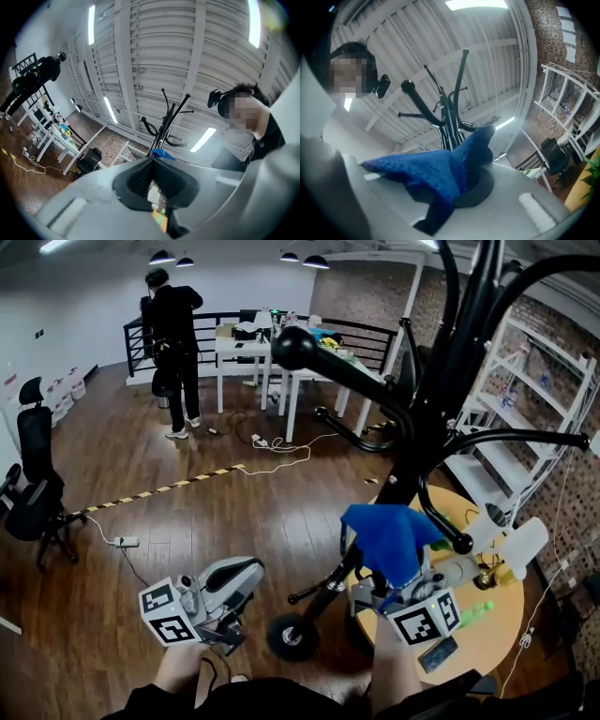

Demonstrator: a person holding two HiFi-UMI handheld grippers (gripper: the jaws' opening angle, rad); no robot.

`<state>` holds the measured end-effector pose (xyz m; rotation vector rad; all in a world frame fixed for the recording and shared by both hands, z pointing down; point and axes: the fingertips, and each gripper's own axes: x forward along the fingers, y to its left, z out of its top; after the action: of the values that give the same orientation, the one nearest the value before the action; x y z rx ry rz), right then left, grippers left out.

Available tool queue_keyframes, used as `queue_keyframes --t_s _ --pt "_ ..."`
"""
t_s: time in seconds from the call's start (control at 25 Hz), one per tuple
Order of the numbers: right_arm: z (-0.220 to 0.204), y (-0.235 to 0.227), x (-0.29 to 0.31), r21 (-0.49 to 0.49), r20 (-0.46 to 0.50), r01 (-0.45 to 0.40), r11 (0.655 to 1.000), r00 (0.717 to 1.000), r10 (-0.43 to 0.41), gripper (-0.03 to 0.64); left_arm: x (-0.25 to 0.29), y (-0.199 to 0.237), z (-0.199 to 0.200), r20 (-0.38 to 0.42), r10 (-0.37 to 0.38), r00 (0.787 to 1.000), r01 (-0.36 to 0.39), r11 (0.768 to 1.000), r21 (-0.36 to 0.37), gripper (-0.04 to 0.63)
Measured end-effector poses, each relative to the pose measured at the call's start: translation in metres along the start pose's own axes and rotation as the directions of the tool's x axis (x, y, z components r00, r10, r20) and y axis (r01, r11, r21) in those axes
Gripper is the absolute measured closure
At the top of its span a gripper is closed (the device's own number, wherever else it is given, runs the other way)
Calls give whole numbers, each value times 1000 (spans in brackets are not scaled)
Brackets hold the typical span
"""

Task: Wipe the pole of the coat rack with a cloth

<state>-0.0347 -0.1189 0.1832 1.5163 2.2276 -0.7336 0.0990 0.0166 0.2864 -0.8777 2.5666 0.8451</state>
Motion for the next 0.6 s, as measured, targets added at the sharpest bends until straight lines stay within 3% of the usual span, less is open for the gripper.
queue_keyframes --t_s 0.16,0.36,0.6 --pt "32 7 20 -18 19 -7 1000 1000 8 586 -10 4 10 32 11 999 -11 1000 9 594" --pt "37 10 22 -43 2 39 998 999 -38 586 -19 10 16 46 27 999 -27 1000 12 594" --pt "-9 2 -7 -25 -30 70 997 997 -70 586 -14 15 12 18 21 1000 -21 1000 -8 594"
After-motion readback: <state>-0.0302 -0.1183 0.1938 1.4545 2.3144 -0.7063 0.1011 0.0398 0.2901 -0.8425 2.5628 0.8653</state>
